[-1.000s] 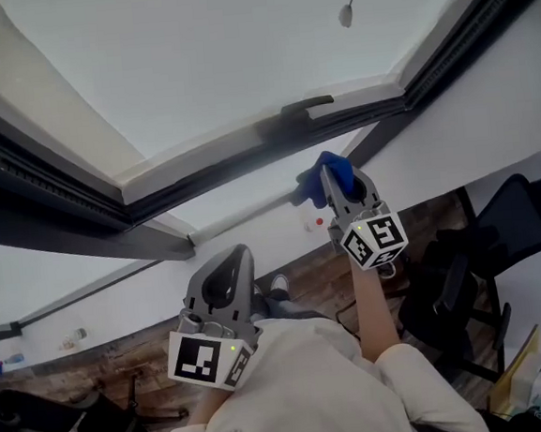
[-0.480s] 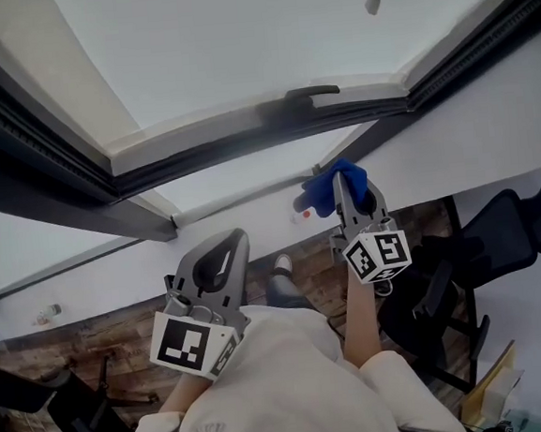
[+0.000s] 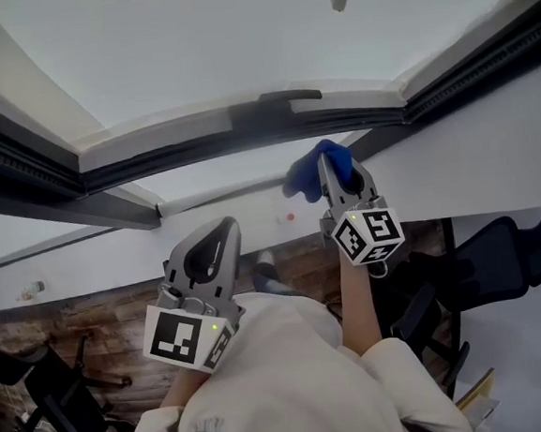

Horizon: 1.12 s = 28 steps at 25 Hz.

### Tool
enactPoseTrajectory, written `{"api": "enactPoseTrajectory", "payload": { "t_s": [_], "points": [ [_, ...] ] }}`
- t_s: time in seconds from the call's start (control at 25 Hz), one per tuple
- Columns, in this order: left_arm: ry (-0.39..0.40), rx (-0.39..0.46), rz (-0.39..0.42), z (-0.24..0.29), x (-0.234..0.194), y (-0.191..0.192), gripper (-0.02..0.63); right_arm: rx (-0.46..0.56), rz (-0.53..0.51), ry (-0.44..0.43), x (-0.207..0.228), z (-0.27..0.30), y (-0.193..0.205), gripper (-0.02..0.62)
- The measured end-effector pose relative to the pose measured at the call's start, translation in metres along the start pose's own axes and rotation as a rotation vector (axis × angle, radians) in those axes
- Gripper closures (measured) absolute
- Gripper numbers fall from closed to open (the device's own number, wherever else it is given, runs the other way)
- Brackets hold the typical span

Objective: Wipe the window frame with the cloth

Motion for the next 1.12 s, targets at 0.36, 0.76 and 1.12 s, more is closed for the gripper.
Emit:
{"api": "enactPoseTrajectory", "payload": {
  "t_s": [0.36, 0.76, 1.12],
  "points": [
    [-0.142, 0.08, 0.001, 0.044, 0.04, 0.023, 0.597, 0.053, -0.084, -0.154, 0.057, 0.02, -0.005, 0.54],
    [-0.17, 0.095, 0.03, 0.06, 0.067, 0.034, 0.597, 0.126, -0.168, -0.232, 0.065, 0.048, -0.016, 0.538],
    [-0.167, 0.088, 0.035, 0.055, 0.072, 0.033, 0.597, -0.121, -0.241, -0.325, 0.039, 0.122, -0.001, 0.54]
  ]
}}
Point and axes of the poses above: the fingertips, and each gripper's own axes: z forward along the fingers, x to its right, y out of its underside, the point moved 10 cm from there along -z, backward along the fingers, and after that the axes turned 15 degrees about -z, right-handed, at the moved point
